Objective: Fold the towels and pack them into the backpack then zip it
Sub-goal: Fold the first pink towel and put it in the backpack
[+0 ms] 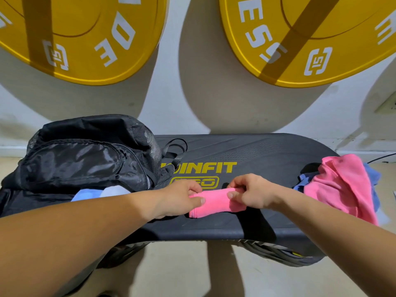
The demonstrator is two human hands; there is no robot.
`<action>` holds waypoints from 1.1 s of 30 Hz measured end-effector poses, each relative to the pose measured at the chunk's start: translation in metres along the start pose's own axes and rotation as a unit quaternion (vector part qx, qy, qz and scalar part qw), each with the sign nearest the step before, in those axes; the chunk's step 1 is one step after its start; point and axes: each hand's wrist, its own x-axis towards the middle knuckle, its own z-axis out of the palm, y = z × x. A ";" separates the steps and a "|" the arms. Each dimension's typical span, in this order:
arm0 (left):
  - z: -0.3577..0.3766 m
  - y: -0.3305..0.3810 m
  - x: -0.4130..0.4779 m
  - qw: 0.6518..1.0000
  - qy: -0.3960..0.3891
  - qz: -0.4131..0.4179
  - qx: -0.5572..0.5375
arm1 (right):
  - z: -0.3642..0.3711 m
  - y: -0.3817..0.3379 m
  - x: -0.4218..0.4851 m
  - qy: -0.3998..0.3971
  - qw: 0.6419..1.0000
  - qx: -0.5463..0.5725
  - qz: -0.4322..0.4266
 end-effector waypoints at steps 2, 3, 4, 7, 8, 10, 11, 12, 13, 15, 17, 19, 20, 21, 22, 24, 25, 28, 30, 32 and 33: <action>-0.002 0.001 -0.004 0.999 -0.033 0.004 0.020 | -0.001 0.000 -0.003 -0.037 0.999 -0.011 -0.005; -0.001 0.002 -0.006 0.998 -0.048 0.012 0.037 | -0.002 0.000 -0.004 -0.054 0.998 -0.023 -0.010; 0.000 0.003 -0.007 0.996 -0.060 0.024 0.064 | -0.002 0.001 -0.006 -0.065 0.997 -0.046 -0.016; 0.002 0.004 -0.010 0.982 -0.070 0.076 0.159 | -0.004 0.002 -0.010 -0.073 0.988 -0.125 -0.046; 0.004 0.004 -0.012 0.977 -0.067 0.097 0.180 | -0.003 0.002 -0.013 -0.072 0.987 -0.134 -0.059; 0.008 0.008 -0.019 0.968 -0.060 0.131 0.204 | 0.002 0.001 -0.019 -0.060 0.985 -0.136 -0.087; 0.011 0.012 -0.023 0.966 -0.055 0.141 0.211 | 0.005 -0.001 -0.023 -0.052 0.984 -0.141 -0.099; 0.012 0.016 -0.026 0.966 -0.052 0.135 0.215 | 0.008 -0.004 -0.026 -0.044 0.982 -0.145 -0.108; 0.011 0.020 -0.030 0.968 -0.050 0.124 0.214 | 0.009 -0.006 -0.028 -0.042 0.983 -0.144 -0.109; 0.003 0.027 -0.037 0.973 -0.059 0.095 0.203 | 0.005 -0.014 -0.033 -0.055 0.987 -0.115 -0.093; -0.014 0.032 -0.047 0.979 -0.067 0.073 0.180 | -0.002 -0.025 -0.036 -0.079 0.991 -0.075 -0.075; -0.038 0.041 -0.062 0.987 -0.059 0.056 0.139 | -0.009 -0.044 -0.036 -0.072 0.993 -0.038 -0.084; -0.051 0.046 -0.071 0.989 -0.052 0.059 0.123 | -0.011 -0.058 -0.036 -0.057 0.993 -0.015 -0.097; -0.065 0.049 -0.083 0.991 -0.042 0.068 0.111 | -0.011 -0.073 -0.034 -0.041 0.993 0.007 -0.113; -0.079 0.049 -0.096 0.992 -0.029 0.077 0.100 | -0.011 -0.090 -0.032 -0.027 0.991 0.027 -0.128; -0.104 0.038 -0.128 0.994 0.013 0.082 0.073 | -0.005 -0.125 -0.026 -0.012 0.985 0.065 -0.160; -0.115 0.026 -0.147 0.995 0.046 0.074 0.051 | 0.001 -0.143 -0.022 -0.008 0.980 0.084 -0.180; -0.135 -0.018 -0.202 0.987 0.148 0.037 -0.057 | 0.028 -0.196 -0.009 0.039 0.965 0.090 -0.244; -0.139 -0.051 -0.232 0.969 0.212 -0.004 -0.123 | 0.048 -0.225 0.000 0.096 0.953 0.034 -0.285; -0.141 -0.086 -0.254 0.942 0.282 -0.045 -0.175 | 0.065 -0.247 0.008 0.157 0.932 -0.071 -0.319; -0.140 -0.101 -0.263 0.927 0.314 -0.064 -0.194 | 0.071 -0.255 0.012 0.170 0.922 -0.112 -0.331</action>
